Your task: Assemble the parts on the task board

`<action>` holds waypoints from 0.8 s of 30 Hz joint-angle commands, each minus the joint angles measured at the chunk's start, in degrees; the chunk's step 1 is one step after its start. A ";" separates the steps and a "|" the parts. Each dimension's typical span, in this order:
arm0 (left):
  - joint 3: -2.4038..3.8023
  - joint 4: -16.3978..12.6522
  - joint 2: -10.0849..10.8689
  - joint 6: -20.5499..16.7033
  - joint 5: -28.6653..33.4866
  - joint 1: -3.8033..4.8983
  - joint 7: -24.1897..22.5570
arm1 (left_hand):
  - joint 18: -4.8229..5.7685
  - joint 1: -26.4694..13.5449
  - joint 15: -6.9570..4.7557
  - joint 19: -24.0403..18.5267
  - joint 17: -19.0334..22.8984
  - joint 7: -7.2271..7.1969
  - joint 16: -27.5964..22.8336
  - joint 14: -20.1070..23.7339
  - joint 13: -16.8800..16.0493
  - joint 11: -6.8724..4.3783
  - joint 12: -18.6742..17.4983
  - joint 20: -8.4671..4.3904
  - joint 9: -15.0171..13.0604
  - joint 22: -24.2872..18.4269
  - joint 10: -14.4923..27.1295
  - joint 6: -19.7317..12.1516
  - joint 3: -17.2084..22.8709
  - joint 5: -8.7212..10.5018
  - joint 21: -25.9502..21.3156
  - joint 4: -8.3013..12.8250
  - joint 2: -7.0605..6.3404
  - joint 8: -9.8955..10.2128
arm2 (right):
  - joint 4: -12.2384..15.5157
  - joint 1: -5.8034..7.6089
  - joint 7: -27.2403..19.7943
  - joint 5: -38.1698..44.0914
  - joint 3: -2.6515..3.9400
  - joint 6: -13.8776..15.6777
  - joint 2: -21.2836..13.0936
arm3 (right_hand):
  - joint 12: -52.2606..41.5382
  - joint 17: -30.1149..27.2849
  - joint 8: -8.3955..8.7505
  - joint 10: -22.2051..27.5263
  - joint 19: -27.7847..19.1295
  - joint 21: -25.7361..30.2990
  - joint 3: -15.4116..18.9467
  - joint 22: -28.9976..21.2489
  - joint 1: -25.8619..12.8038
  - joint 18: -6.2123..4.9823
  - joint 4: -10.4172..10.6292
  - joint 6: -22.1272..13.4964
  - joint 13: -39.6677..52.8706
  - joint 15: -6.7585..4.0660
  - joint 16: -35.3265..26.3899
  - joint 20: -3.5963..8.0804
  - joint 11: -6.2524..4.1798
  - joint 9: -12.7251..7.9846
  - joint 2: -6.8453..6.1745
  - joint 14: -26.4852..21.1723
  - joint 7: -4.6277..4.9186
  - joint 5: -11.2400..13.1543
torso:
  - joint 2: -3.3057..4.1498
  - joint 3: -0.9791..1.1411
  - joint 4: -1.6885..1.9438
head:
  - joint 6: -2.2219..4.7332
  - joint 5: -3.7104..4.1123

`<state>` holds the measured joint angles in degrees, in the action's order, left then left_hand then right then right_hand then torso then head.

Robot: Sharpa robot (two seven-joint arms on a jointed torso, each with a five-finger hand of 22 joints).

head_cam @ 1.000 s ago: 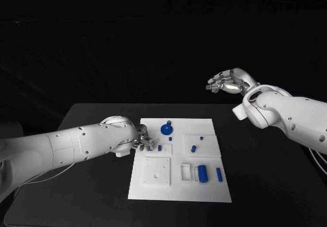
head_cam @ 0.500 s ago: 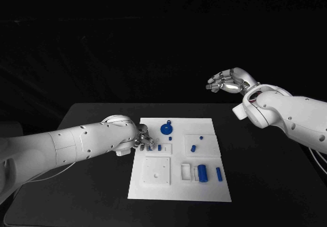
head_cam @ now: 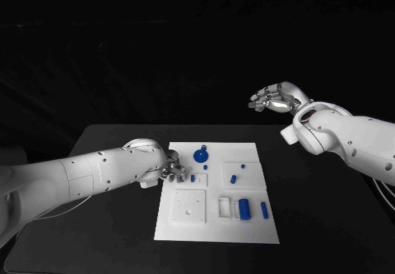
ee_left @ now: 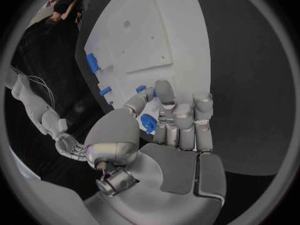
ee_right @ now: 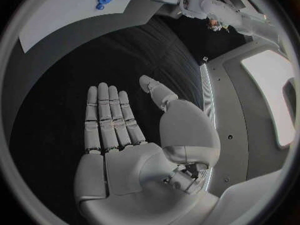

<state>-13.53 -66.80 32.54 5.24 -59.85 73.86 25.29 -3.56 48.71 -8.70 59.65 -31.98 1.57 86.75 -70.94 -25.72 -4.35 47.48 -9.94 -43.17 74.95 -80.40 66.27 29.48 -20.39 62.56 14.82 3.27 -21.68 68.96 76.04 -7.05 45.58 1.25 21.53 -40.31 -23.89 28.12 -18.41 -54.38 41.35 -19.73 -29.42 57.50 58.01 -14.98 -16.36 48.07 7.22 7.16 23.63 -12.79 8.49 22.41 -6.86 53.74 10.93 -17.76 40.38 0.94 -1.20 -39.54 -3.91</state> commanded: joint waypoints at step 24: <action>-0.12 0.26 0.09 0.03 -1.08 -0.21 -0.24 | -1.59 -1.10 -2.77 -0.63 0.01 -0.83 -0.61 -2.05 0.49 -0.99 0.01 -5.74 -1.20 0.61 -0.63 1.54 0.80 6.90 0.29 -1.87 -4.91 1.69 | 0.04 0.01 -0.57 0.12 0.03 -0.76 -0.18 | 0.55 -0.13 -0.12 -0.45 -0.28 0.42 0.46 -0.12 0.41 -0.02 0.02 -0.23 -0.37 0.11 -0.42 -0.44 0.06 -0.13 -0.06 0.44 0.00 -0.42 | -0.02 -0.02 0.01 | 0.11 0.12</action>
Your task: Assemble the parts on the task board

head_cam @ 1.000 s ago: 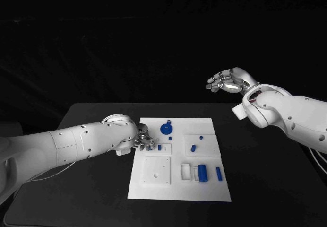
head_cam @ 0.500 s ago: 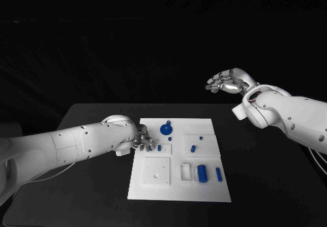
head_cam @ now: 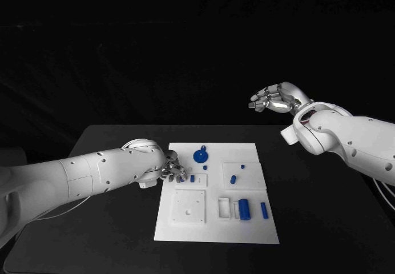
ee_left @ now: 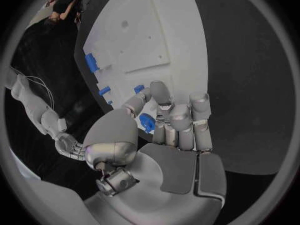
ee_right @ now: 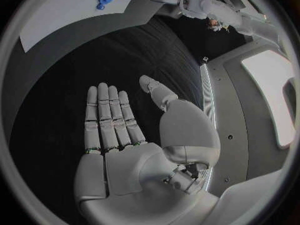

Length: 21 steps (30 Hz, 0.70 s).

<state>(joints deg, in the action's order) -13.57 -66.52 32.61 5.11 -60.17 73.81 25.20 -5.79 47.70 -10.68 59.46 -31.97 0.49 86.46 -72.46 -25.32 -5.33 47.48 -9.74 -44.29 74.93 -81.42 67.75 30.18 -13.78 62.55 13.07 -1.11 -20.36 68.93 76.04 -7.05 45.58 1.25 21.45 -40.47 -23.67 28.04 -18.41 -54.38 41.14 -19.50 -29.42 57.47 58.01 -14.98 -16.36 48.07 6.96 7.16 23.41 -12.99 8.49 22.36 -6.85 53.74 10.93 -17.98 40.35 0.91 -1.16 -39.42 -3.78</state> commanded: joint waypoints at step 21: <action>0.41 -1.99 2.67 -3.82 1.22 -0.16 -0.04 | -0.04 -5.35 -0.96 -0.65 -0.17 0.11 -0.49 -0.21 0.42 -0.15 0.02 -6.07 -1.81 0.31 0.57 0.30 1.13 11.01 -0.08 -11.01 -10.60 1.81 | -0.08 0.01 -0.79 0.10 0.03 -0.51 -0.16 | 0.55 -0.13 -0.05 -0.44 -0.41 0.44 0.73 -0.13 0.24 0.00 0.12 -0.33 -0.54 0.22 -0.55 -0.38 0.13 -0.19 -0.21 0.25 0.07 -0.52 | -0.02 -0.01 0.02 | 0.09 0.12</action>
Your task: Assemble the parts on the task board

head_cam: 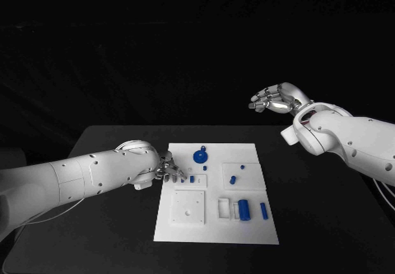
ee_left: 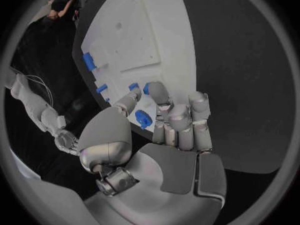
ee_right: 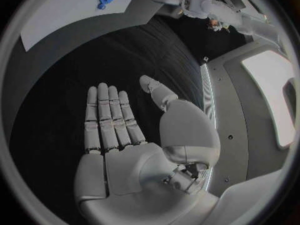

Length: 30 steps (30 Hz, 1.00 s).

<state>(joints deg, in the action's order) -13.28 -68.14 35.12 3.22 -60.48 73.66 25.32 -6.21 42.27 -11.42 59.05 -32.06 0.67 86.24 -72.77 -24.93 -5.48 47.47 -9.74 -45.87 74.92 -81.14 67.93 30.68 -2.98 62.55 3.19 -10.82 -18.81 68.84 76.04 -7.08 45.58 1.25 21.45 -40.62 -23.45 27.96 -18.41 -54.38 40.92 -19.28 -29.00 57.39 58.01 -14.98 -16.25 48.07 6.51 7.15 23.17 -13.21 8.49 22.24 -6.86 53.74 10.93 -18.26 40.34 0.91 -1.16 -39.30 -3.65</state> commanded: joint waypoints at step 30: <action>3.45 1.08 -2.81 -22.99 -3.42 -0.10 -32.14 | 3.73 26.95 9.03 -13.39 8.05 6.89 -16.93 14.04 10.46 9.32 -23.08 1.60 5.78 -2.14 17.85 -13.66 6.37 -3.84 -10.50 13.36 1.65 5.53 | -1.68 -0.03 -0.96 -0.28 0.01 -0.82 0.32 | 0.40 -0.08 -0.06 -0.51 -0.32 0.32 0.44 -0.04 0.14 -0.02 0.07 -0.29 -0.34 0.26 -0.50 -0.22 0.13 -0.12 -0.13 0.20 0.06 -0.35 | 0.06 -0.02 -0.06 | 1.32 0.86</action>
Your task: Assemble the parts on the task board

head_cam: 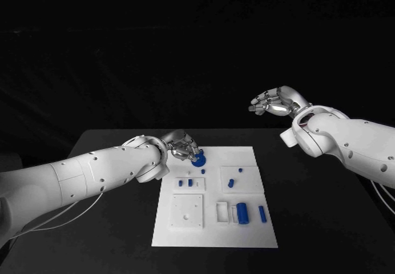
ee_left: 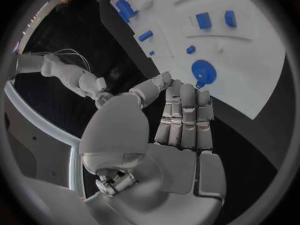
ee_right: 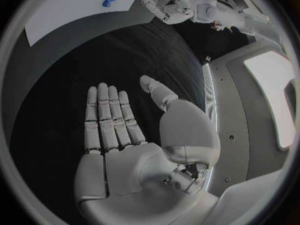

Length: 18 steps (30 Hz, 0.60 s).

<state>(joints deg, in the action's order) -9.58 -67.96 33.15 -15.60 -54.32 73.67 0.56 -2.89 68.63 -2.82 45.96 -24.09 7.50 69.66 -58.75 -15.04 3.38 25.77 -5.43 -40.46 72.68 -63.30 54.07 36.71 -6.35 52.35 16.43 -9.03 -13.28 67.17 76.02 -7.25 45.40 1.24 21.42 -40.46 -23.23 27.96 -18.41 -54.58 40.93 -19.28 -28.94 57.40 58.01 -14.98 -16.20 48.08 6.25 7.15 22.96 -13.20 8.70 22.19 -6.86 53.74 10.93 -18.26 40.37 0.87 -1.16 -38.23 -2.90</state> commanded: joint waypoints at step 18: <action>-2.38 6.03 -6.70 -1.47 -31.78 -1.64 -5.92 | -1.32 0.58 1.22 2.62 -1.21 0.37 2.00 -2.63 3.20 1.44 -10.56 -1.92 3.05 1.16 -1.09 0.09 -1.51 1.14 0.66 -0.27 -3.00 0.97 | 0.26 -0.01 -0.78 -0.08 0.02 -0.85 0.38 | 0.22 -0.09 -0.06 -0.35 -0.36 0.35 0.48 -0.03 0.05 -0.02 0.04 -0.28 -0.22 0.26 -0.37 -0.26 -0.07 -0.11 -0.14 0.21 0.06 -0.63 | 0.12 0.04 -0.17 | 0.52 0.44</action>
<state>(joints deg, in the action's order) -11.99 -61.99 26.74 -18.59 -80.28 72.13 -5.60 -3.44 69.06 -1.65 48.26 -25.29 7.57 71.50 -61.04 -11.85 4.81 15.27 -6.03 -37.43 73.81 -64.27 54.14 35.52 -5.31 52.79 16.04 -11.60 -12.60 67.30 76.01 -7.33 45.31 1.24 21.33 -40.12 -23.23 27.96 -18.41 -54.58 40.71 -19.29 -28.78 57.41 58.01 -14.98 -16.03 48.08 6.07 7.15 22.96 -13.41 8.70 22.14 -6.86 53.74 10.93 -18.70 40.47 0.91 -1.31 -37.61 -2.52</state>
